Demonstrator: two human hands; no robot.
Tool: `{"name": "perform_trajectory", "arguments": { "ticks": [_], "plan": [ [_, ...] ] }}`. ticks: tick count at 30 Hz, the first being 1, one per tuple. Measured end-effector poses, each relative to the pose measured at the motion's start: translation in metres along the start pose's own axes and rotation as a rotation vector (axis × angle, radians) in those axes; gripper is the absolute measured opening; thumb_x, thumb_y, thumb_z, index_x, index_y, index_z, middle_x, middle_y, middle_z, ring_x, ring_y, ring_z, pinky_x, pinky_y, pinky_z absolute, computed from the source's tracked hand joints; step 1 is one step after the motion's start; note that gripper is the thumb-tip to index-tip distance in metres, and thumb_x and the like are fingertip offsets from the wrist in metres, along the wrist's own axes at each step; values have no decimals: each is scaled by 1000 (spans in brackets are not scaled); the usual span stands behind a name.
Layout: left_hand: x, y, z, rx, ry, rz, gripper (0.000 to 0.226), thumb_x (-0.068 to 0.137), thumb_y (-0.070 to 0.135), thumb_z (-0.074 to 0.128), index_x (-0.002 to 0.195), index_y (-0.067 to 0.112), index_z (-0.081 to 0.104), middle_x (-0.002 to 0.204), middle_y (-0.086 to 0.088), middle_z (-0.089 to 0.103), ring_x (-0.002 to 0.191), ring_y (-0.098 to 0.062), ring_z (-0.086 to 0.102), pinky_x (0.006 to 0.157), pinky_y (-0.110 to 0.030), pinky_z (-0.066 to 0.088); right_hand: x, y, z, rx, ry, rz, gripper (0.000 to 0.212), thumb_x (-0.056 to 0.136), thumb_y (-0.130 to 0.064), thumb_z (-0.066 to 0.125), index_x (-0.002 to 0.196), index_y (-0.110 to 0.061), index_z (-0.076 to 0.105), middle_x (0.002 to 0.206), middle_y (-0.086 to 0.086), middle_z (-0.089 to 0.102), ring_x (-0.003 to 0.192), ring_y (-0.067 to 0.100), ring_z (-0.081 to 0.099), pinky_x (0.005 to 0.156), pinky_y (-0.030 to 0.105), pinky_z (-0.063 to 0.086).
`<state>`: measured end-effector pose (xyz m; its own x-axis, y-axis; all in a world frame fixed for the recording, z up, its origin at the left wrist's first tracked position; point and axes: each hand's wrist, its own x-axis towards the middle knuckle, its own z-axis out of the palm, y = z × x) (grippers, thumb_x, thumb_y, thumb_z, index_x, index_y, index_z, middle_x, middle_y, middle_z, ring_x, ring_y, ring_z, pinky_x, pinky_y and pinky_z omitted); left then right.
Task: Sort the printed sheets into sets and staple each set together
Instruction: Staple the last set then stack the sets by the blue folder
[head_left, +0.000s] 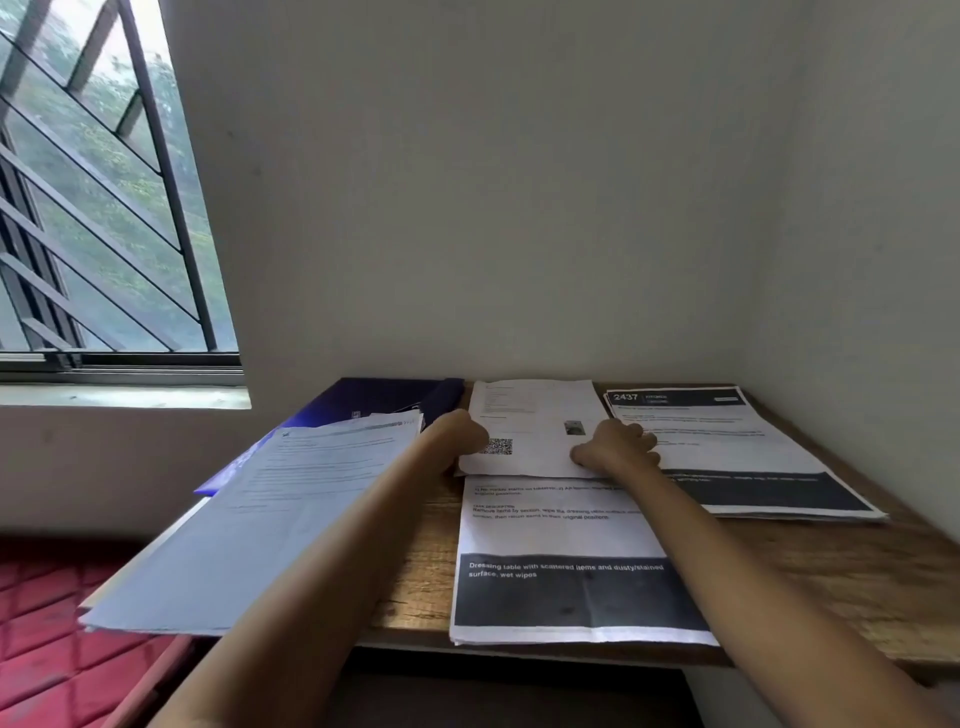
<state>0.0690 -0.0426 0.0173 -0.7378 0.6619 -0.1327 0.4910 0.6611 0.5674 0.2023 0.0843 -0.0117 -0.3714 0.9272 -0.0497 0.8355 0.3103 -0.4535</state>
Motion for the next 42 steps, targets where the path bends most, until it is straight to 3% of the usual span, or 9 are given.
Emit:
{"name": "perform_trajectory", "arguments": {
  "ticks": [4, 10, 22, 26, 29, 33, 36, 39, 42],
  "plan": [
    [10, -2, 1, -62, 65, -39, 47, 98, 13, 49, 140, -2, 38, 141, -17, 45, 125, -31, 48, 99, -33, 44, 4, 2, 4, 17, 20, -3, 62, 85, -31, 60, 136, -4, 38, 141, 19, 32, 130, 37, 28, 105, 41, 31],
    [21, -5, 2, -273, 29, -101, 59, 94, 17, 61, 144, -1, 35, 148, -17, 37, 133, -31, 39, 101, -34, 38, 5, 3, 7, 38, 35, -17, 63, 84, -30, 61, 136, -4, 37, 140, 19, 33, 129, 35, 29, 102, 39, 31],
    [26, 3, -1, -470, -3, 8, 35, 93, 6, 58, 126, -4, 54, 107, -17, 59, 91, -28, 64, 45, -27, 51, 4, 3, 6, 50, 37, -9, 68, 85, -31, 61, 139, -4, 30, 142, 18, 30, 132, 35, 27, 104, 39, 28],
    [26, 4, -11, -533, 59, 129, 38, 95, 5, 53, 133, 5, 49, 120, -13, 58, 95, -25, 57, 53, -28, 48, 3, 6, 3, 97, 40, -37, 70, 86, -45, 60, 138, -7, 34, 142, 18, 33, 132, 36, 28, 104, 39, 29],
    [22, 1, -20, -730, 43, 208, 42, 94, 2, 51, 135, 11, 47, 116, -8, 60, 98, -28, 62, 77, -45, 57, 4, 8, 1, 159, 54, -65, 63, 90, -50, 53, 139, -12, 40, 142, 19, 37, 131, 38, 29, 105, 41, 29],
    [5, -3, -40, -981, -32, 429, 39, 96, -4, 48, 130, 14, 48, 98, -9, 66, 76, -20, 65, 65, -34, 55, 5, 5, -11, 361, 86, -85, 57, 95, -44, 46, 134, -3, 47, 138, 18, 47, 128, 37, 40, 102, 39, 35],
    [-11, -4, -57, -1003, -79, 554, 36, 96, -5, 46, 125, 17, 50, 93, -8, 67, 67, -15, 67, 61, -29, 56, 6, -3, -22, 707, -65, -151, 46, 96, -42, 48, 129, -11, 51, 122, 12, 54, 110, 29, 55, 94, 36, 45],
    [-22, -4, -72, -1040, -106, 601, 36, 96, -5, 46, 123, 19, 51, 86, -3, 72, 68, -16, 68, 61, -30, 58, 1, -12, -29, 1021, -371, -74, 42, 94, -50, 51, 110, -11, 54, 81, 8, 54, 65, 17, 50, 58, 28, 48],
    [-34, -2, -84, -1096, -130, 650, 35, 96, -6, 44, 120, 19, 53, 84, -1, 74, 70, -17, 68, 65, -33, 58, -10, -16, -33, 1114, -679, -60, 57, 92, -55, 49, 112, -3, 60, 76, 14, 66, 75, 27, 62, 72, 38, 56]
  ]
}}
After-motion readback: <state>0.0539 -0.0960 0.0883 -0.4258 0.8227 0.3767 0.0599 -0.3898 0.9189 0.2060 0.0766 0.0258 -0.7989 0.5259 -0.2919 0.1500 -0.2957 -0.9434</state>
